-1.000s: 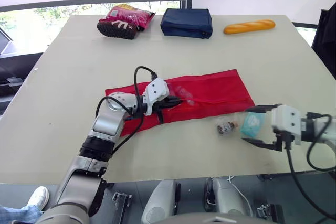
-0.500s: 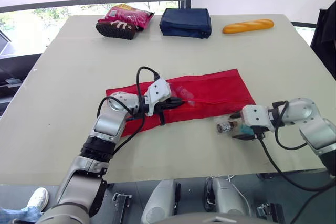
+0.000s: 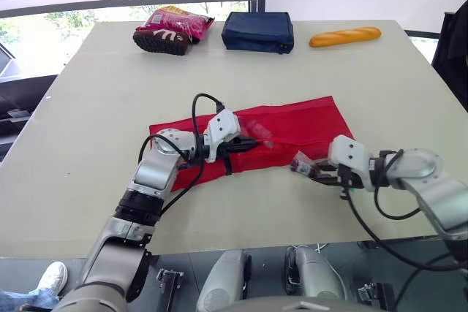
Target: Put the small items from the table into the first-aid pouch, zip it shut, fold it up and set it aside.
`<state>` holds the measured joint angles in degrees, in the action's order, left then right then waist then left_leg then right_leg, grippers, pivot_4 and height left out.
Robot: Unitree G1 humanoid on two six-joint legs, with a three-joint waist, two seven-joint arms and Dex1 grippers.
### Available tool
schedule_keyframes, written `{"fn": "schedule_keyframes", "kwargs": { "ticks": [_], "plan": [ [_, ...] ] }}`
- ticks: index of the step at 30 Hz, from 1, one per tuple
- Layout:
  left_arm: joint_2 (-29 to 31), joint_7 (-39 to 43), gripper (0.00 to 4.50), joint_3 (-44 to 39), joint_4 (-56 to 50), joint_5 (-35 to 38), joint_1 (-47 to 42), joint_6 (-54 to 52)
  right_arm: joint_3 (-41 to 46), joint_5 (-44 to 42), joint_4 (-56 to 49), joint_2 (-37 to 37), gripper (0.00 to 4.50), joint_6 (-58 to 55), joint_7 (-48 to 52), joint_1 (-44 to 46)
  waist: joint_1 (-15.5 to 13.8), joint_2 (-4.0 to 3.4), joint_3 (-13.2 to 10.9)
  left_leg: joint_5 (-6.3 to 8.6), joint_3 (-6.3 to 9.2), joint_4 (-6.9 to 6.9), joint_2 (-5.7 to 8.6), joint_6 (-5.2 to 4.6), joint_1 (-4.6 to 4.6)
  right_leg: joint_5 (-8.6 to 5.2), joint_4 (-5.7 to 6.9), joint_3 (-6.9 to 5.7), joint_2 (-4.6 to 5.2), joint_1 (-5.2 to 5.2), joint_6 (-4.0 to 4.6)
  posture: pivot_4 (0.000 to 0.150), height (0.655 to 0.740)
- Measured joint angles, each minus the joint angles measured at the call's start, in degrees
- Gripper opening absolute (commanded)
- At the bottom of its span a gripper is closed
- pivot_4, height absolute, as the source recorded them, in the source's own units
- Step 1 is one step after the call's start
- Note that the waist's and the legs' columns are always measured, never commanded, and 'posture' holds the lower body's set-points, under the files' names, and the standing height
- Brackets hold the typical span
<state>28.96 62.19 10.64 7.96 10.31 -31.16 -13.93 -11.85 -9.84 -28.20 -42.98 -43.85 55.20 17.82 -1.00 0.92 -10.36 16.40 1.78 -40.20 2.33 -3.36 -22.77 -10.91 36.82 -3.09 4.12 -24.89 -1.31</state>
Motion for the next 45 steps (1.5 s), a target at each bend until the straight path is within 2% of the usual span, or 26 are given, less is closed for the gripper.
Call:
{"fn": "schedule_keyframes", "kwargs": {
  "ticks": [7, 19, 31, 35, 40, 42, 43, 44, 45],
  "plan": [
    [-2.4, -1.6, 0.0, 0.2, -2.1, 0.6, 0.1, -3.1, -6.2, 3.7, -1.5, 5.2, 0.37, -11.7, -10.8, 5.7, 0.0, 0.0, 0.0, 0.0, 0.0, 0.0, 0.05, 0.0, -0.01, 0.0, 0.0, 0.0, -0.02, -0.01, 0.0, 0.15, 0.7397],
    [-5.8, -3.2, 0.0, 2.0, -8.2, 1.2, 2.3, -6.7, -9.5, 4.2, -0.2, 10.2, 0.37, -21.2, -18.6, 10.4, 0.1, 0.0, 0.0, -0.01, 0.01, 0.0, 0.07, 0.0, -0.01, 0.0, 0.01, -0.01, -0.07, -0.01, 0.0, 0.15, 0.7397],
    [-5.2, -3.3, 0.0, 3.3, -9.7, 1.1, 4.1, -5.9, 9.2, -1.0, 0.8, 30.4, 0.37, -36.0, -30.0, 8.4, 0.2, -0.04, 0.0, -0.01, 0.02, 0.02, 0.09, 0.0, 0.01, 0.01, 0.06, 0.03, -0.13, -0.04, 0.01, 0.15, 0.7397],
    [-5.1, -3.2, 0.0, 3.4, -9.7, 1.0, 4.1, -5.4, 10.8, -1.4, 0.6, 34.6, 0.37, -38.8, -33.0, 9.3, 0.3, -0.09, 0.0, -0.01, 0.01, 0.02, 0.11, 0.0, 0.01, 0.01, 0.09, 0.05, -0.22, -0.08, 0.01, 0.15, 0.7397],
    [-5.0, -3.2, 0.0, 3.4, -9.7, 0.9, 4.1, -4.9, 16.3, 0.1, 3.0, 48.5, 0.37, -39.7, -41.8, 10.9, 0.3, -0.11, 0.0, -0.02, -0.1, 0.06, 0.14, 0.03, 0.0, 0.01, 0.23, 0.2, -0.32, -0.22, 0.02, 0.15, 0.7397],
    [-5.0, -3.2, 0.0, 3.5, -9.7, 0.9, 4.1, -4.9, 16.9, 0.3, 3.6, 49.7, 0.37, -39.7, -43.1, 11.0, 0.2, -0.11, 0.0, -0.02, -0.11, 0.07, 0.21, 0.02, -0.01, 0.01, 0.24, 0.22, -0.29, -0.23, 0.02, 0.15, 0.7397],
    [-5.0, -3.2, 0.0, 3.5, -9.7, 0.9, 4.1, -4.9, 17.4, 0.3, 3.7, 50.3, 1.37, -39.7, -43.7, 11.1, 0.2, -0.12, 0.0, -0.02, -0.11, 0.06, 0.23, 0.02, -0.01, 0.01, 0.24, 0.22, -0.28, -0.24, 0.02, 0.15, 0.7397],
    [-5.0, -3.2, 0.0, 3.5, -9.7, 1.0, 4.1, -4.9, 17.8, 0.4, 3.8, 50.8, 1.63, -39.4, -44.9, 11.1, 0.3, -0.13, 0.0, -0.02, -0.11, 0.06, 0.25, 0.02, -0.01, 0.01, 0.24, 0.25, -0.27, -0.24, 0.02, 0.15, 0.7397],
    [-5.0, -3.2, 0.0, 3.5, -9.7, 1.0, 4.1, -4.9, 18.0, 0.4, 3.9, 50.8, 2.17, -39.3, -45.3, 11.1, 0.3, -0.13, 0.0, -0.02, -0.12, 0.07, 0.25, 0.01, -0.01, 0.01, 0.24, 0.24, -0.28, -0.24, 0.02, 0.15, 0.7397]
  ]
}}
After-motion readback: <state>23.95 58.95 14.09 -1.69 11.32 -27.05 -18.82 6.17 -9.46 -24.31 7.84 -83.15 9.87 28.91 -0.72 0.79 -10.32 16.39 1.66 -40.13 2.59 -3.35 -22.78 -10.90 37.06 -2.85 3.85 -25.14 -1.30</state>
